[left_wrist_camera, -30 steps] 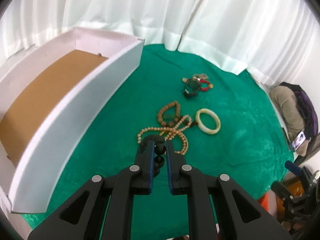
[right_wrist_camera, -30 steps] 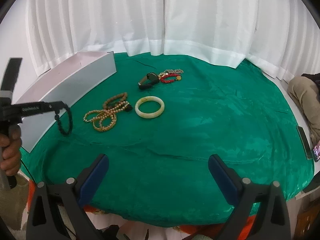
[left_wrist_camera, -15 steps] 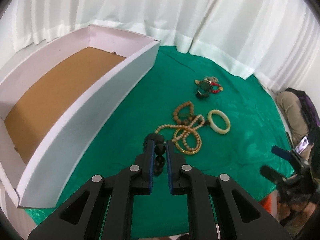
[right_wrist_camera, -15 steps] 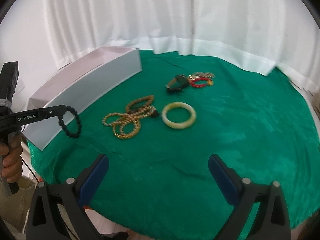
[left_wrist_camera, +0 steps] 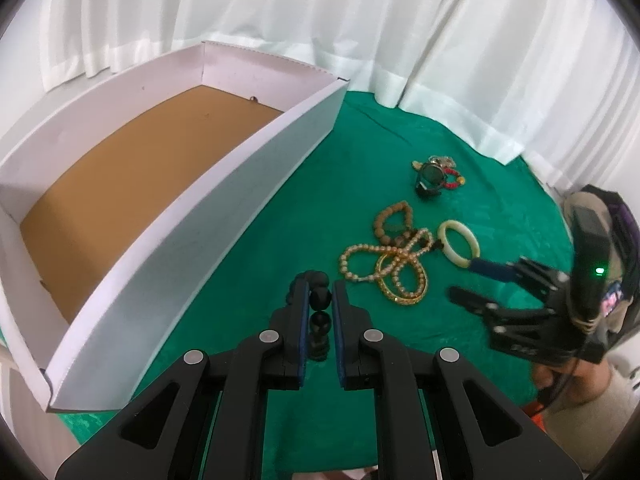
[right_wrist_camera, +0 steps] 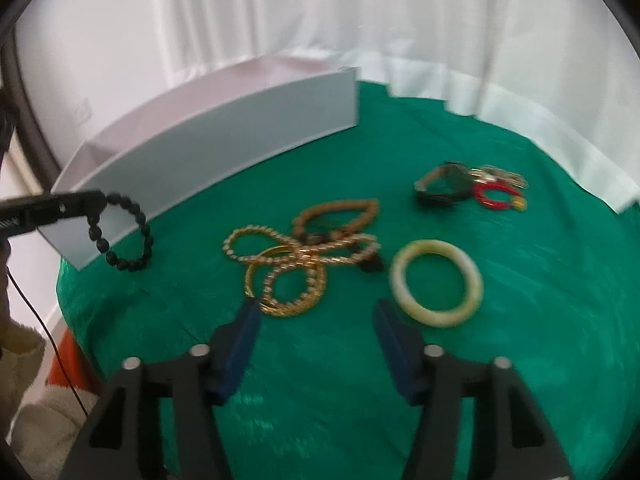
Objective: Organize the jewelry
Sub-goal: 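Grasp the pale bead necklace with the right gripper while the left carries the black bracelet toward the box, then lower both held pieces into the white box and open both grippers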
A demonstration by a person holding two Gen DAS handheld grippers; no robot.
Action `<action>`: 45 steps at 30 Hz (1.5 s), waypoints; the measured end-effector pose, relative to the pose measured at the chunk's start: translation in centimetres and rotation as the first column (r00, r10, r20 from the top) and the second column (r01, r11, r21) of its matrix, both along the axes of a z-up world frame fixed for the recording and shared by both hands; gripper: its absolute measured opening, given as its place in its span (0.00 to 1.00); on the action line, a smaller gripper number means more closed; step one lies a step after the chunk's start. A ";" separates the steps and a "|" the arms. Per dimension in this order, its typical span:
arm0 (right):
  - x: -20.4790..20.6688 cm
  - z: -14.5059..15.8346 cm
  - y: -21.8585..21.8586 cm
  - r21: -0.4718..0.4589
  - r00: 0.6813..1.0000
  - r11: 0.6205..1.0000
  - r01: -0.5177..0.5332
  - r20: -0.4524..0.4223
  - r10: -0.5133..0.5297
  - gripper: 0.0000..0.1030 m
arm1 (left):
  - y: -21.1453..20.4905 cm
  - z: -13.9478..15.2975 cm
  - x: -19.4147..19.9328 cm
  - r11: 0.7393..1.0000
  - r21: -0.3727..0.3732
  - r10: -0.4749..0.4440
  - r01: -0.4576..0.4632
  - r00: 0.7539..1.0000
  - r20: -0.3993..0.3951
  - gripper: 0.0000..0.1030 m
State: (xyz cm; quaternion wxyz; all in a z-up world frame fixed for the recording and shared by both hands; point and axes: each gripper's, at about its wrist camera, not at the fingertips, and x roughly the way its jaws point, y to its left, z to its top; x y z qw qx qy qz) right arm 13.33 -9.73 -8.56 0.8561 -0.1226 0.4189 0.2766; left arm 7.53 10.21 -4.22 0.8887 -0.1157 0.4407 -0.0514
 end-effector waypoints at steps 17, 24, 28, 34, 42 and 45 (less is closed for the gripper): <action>3.8 0.0 2.4 -0.054 0.998 0.998 -0.044 -0.036 0.042 0.08 | -0.2 0.3 0.0 1.000 -0.012 -0.015 0.015 1.000 -0.012 0.09; 3.0 8.2 0.8 0.078 0.999 0.997 -0.025 0.025 0.023 0.08 | 0.1 3.7 -0.4 0.999 -0.022 -0.025 0.026 0.999 0.034 0.09; 3.0 13.2 1.5 0.123 0.996 0.992 -0.038 0.085 0.028 0.08 | 0.9 6.7 -0.8 1.000 -0.023 -0.013 0.015 0.998 0.063 0.09; 3.5 19.9 4.3 0.186 0.985 0.977 -0.100 0.155 0.071 0.08 | 3.9 11.6 -1.9 0.999 -0.015 0.039 -0.037 0.990 0.138 0.09; 3.8 27.8 12.1 0.291 0.955 0.926 -0.242 0.242 0.173 0.08 | 9.6 14.9 -2.2 0.982 0.057 0.166 -0.180 0.966 0.199 0.09; 4.4 28.6 15.5 0.312 0.949 0.909 -0.275 0.239 0.205 0.08 | 11.7 14.2 -1.5 0.971 0.068 0.213 -0.228 0.961 0.178 0.09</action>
